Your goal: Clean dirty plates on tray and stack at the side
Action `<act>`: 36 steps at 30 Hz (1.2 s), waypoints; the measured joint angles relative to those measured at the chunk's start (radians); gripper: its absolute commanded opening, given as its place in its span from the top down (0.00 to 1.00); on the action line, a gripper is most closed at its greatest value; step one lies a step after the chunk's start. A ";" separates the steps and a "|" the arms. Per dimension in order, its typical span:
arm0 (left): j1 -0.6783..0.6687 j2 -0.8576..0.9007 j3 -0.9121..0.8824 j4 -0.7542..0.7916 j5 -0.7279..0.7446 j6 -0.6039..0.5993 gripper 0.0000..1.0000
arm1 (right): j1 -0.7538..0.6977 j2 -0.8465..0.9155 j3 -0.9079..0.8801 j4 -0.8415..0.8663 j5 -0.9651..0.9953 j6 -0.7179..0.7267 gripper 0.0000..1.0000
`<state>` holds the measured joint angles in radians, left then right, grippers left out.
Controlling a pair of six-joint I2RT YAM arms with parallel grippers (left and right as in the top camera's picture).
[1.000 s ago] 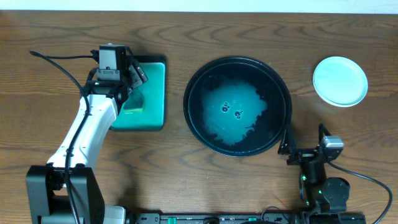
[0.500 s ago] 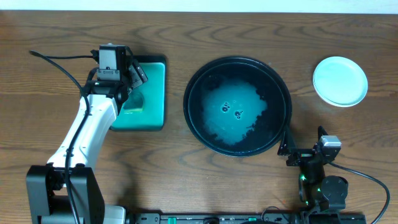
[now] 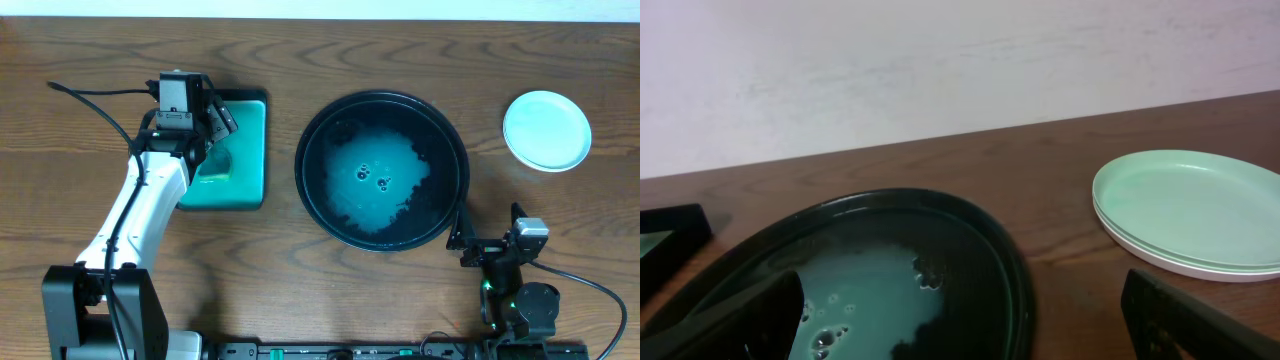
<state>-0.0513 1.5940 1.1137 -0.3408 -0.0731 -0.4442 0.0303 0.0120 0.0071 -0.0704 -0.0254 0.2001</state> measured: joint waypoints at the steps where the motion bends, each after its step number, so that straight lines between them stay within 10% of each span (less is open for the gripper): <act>1: 0.000 0.000 0.000 0.000 0.000 0.000 0.14 | 0.000 0.000 0.000 0.000 0.000 0.000 0.01; 19: -0.027 -0.029 -0.076 -0.148 0.000 0.116 0.14 | 0.000 0.000 0.000 0.000 0.000 0.000 0.01; 36: 0.015 -0.778 -0.597 0.047 0.015 0.323 0.14 | 0.000 0.000 0.000 0.000 0.000 0.000 0.01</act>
<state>-0.0360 0.8162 0.5167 -0.2935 -0.0578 -0.1215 0.0303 0.0120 0.0071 -0.0700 -0.0250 0.1997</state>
